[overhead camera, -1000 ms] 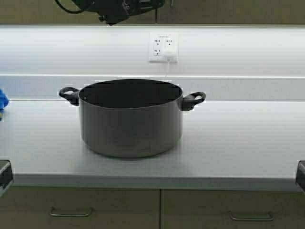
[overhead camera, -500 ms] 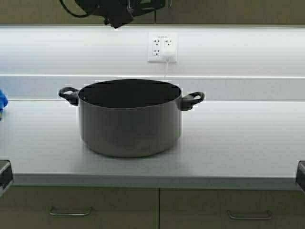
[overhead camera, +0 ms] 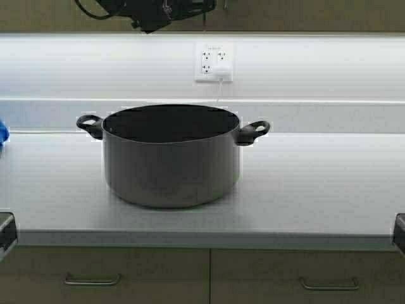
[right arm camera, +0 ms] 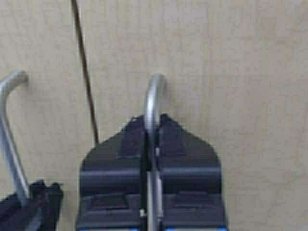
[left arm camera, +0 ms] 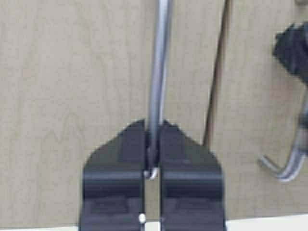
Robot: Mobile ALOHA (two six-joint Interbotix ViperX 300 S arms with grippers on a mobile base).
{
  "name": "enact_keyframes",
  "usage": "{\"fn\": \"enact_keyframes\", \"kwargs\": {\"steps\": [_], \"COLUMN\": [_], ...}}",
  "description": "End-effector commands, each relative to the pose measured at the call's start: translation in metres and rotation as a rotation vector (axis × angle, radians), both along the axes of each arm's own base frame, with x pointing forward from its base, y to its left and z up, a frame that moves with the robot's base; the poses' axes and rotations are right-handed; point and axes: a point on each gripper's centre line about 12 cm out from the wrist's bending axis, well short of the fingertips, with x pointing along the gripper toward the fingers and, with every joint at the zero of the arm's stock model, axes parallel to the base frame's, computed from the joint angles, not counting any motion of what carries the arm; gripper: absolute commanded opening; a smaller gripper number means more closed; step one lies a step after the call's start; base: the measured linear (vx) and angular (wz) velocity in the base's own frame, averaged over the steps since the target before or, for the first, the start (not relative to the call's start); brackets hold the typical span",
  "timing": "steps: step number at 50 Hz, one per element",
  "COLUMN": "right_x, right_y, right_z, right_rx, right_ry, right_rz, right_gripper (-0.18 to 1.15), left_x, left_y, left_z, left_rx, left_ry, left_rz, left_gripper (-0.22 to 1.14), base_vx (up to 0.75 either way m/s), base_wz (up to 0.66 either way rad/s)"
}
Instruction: Open the cabinet, put the pot inside, then close it
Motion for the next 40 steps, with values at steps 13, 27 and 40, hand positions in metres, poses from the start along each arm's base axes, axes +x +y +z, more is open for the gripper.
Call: {"fn": "enact_keyframes", "kwargs": {"steps": [13, 27, 40], "right_x": [-0.065, -0.102, -0.114], "right_y": [-0.030, -0.046, -0.068], "right_z": [0.037, 0.039, 0.035], "right_rx": [0.007, -0.043, -0.089], "right_ry": [0.075, 0.116, 0.180], "right_rz": [0.125, 0.200, 0.238], "right_gripper": [0.05, 0.05, 0.05], "left_x": [-0.061, -0.096, -0.116], "left_y": [0.024, 0.059, 0.088], "left_z": [0.042, 0.053, 0.056], "left_rx": [-0.004, 0.059, 0.103], "left_ry": [0.047, 0.086, 0.111], "left_rz": [-0.090, -0.106, -0.091], "left_gripper": [0.04, 0.04, 0.04], "base_vx": [0.01, -0.03, -0.09], "base_wz": [0.00, -0.01, -0.03]}}
